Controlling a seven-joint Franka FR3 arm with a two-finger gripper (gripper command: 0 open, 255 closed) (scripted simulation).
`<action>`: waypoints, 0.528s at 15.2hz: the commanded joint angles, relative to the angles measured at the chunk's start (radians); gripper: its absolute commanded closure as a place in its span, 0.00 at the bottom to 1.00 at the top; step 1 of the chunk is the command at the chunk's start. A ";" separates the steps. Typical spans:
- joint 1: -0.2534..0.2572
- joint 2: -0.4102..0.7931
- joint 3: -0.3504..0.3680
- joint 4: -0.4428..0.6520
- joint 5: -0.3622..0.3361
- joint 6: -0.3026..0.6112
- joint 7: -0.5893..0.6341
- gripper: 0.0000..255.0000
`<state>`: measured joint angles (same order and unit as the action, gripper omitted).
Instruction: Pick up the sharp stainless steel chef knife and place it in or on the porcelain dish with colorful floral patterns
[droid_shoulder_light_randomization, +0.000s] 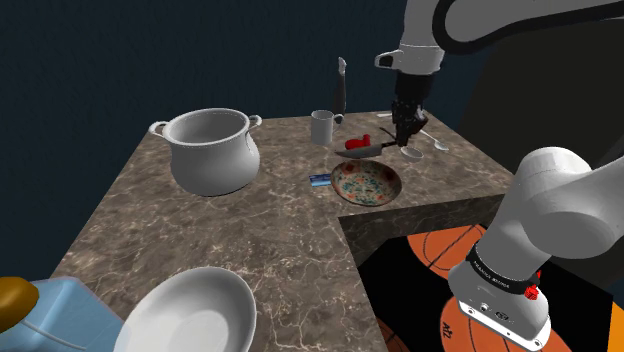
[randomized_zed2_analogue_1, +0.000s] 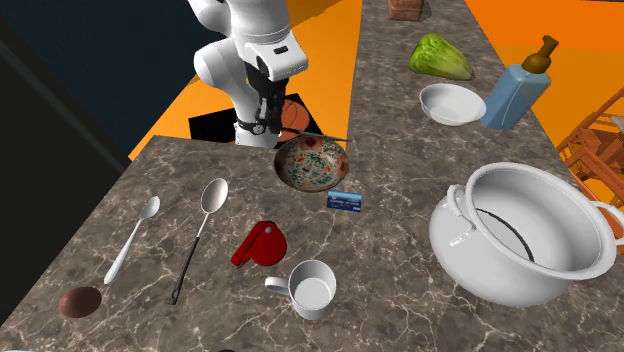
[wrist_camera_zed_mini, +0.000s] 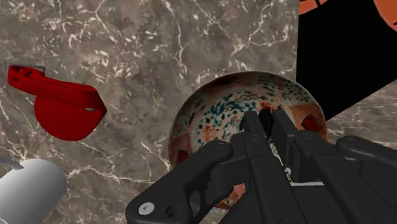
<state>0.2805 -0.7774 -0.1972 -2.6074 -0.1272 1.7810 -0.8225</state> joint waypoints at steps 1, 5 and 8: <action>-0.001 0.002 -0.003 -0.025 -0.003 0.027 0.001 1.00; -0.004 0.011 -0.010 -0.073 -0.009 0.084 0.001 1.00; -0.006 0.022 -0.016 -0.108 -0.014 0.129 0.001 1.00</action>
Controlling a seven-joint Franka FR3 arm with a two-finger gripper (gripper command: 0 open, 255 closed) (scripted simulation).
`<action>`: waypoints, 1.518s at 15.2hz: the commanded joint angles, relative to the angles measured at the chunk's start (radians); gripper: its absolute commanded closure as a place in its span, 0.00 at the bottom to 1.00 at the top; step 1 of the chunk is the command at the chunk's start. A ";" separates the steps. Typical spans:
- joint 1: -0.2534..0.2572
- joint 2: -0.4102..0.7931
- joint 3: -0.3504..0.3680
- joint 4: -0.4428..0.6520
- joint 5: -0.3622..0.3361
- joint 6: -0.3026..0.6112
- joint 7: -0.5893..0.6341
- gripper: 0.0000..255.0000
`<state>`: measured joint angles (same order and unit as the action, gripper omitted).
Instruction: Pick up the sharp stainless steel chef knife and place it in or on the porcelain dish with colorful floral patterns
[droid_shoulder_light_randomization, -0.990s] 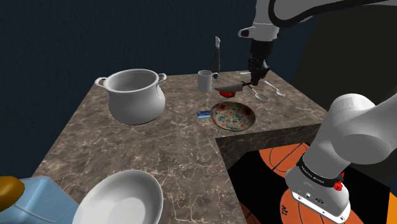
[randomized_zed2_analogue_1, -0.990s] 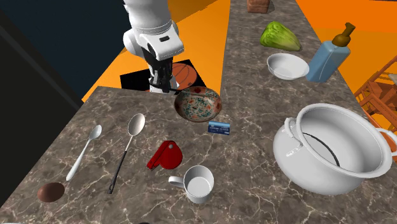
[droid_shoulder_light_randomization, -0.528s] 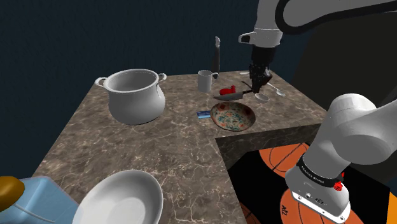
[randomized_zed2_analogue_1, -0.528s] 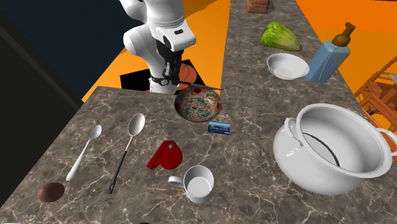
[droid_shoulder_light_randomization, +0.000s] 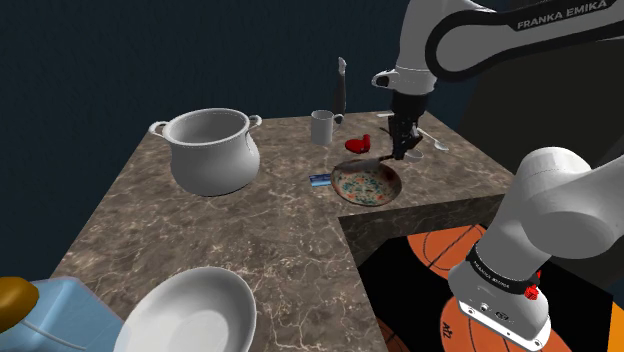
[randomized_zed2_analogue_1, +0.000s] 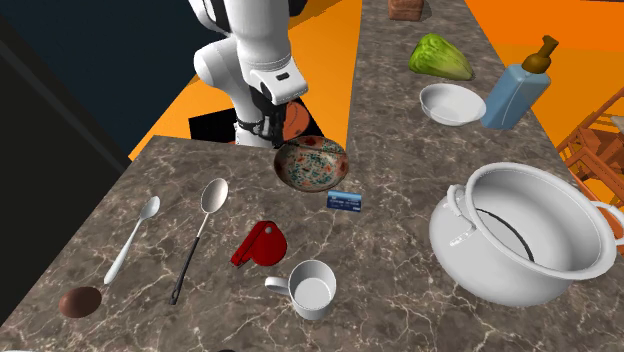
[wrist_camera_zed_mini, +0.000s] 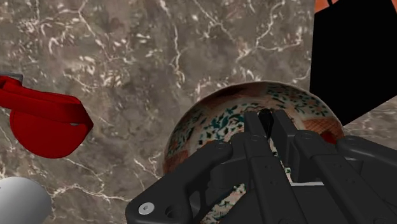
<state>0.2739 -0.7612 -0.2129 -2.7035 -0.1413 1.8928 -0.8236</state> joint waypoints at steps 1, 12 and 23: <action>0.000 0.010 -0.003 -0.023 -0.002 0.033 0.002 1.00; -0.002 0.036 -0.013 -0.075 -0.011 0.112 0.002 1.00; 0.004 0.004 0.004 0.035 0.005 -0.030 0.000 0.00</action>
